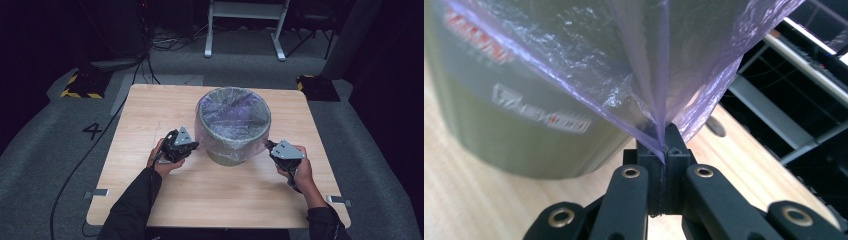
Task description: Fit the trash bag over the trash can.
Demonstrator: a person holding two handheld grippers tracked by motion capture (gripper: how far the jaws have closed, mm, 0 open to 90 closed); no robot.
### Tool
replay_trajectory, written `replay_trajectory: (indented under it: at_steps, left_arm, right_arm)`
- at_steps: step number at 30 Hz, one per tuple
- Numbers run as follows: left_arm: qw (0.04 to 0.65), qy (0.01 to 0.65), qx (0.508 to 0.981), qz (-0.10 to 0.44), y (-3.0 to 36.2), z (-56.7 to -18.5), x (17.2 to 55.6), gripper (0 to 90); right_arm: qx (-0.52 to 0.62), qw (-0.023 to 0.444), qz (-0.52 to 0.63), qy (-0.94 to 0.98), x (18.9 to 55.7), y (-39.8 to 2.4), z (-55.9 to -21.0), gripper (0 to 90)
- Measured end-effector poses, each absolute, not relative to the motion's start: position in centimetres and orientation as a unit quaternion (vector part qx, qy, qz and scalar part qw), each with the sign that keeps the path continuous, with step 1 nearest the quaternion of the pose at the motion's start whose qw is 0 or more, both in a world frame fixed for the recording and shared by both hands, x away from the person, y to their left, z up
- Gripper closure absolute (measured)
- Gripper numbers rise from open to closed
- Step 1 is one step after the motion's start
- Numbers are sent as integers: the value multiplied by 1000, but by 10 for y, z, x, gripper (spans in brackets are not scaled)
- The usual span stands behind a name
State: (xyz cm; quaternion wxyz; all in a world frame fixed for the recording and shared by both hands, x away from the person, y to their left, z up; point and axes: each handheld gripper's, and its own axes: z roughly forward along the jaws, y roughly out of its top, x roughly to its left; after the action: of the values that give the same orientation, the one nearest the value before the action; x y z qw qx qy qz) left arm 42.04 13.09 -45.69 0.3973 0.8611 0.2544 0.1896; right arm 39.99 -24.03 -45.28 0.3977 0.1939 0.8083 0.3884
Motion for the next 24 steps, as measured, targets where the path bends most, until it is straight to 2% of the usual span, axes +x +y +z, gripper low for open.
replay_trajectory:
  at_steps: [24]
  left_arm:
    - [343,281,881,164,122,-484,441,888]
  right_arm:
    - [240,269,325,875,431,-246,-497,900]
